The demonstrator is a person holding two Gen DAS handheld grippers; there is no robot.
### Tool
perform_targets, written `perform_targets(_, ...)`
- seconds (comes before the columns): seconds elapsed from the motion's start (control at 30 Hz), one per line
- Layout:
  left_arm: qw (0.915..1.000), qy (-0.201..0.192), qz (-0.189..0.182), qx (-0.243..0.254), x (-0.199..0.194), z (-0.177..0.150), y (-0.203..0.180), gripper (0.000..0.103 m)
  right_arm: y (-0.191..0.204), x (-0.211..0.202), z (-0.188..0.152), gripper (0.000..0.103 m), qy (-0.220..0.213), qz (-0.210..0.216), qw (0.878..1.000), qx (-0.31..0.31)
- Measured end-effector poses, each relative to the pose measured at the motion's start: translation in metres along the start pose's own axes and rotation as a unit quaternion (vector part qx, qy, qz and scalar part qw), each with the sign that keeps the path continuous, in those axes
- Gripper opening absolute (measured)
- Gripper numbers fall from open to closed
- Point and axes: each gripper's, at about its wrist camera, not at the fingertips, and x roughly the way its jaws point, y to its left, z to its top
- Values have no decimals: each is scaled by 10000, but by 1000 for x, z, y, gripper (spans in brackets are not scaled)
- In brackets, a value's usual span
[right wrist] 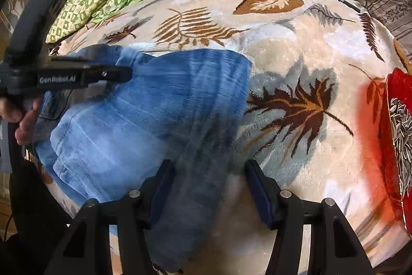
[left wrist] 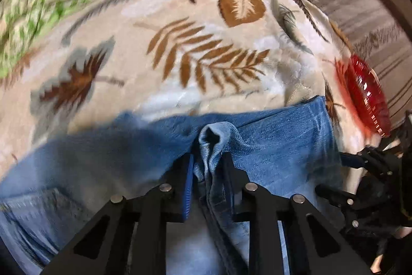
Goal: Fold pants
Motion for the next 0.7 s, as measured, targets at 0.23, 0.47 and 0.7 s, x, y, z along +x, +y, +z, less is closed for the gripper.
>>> perform_targets(0.23, 9999, -34, 86, 100, 2, 1, -5, 23, -4, -36, 19, 62, -474, 139, 9985, 221)
perform_targets(0.47, 10000, -56, -16, 17, 2, 2, -1, 23, 8, 4, 76, 61, -388, -379, 9984, -170)
perform_targets(0.7, 9989, -146, -325, -292, -2, -9, 16, 20, -21, 31, 68, 61, -115, 72, 9996, 265)
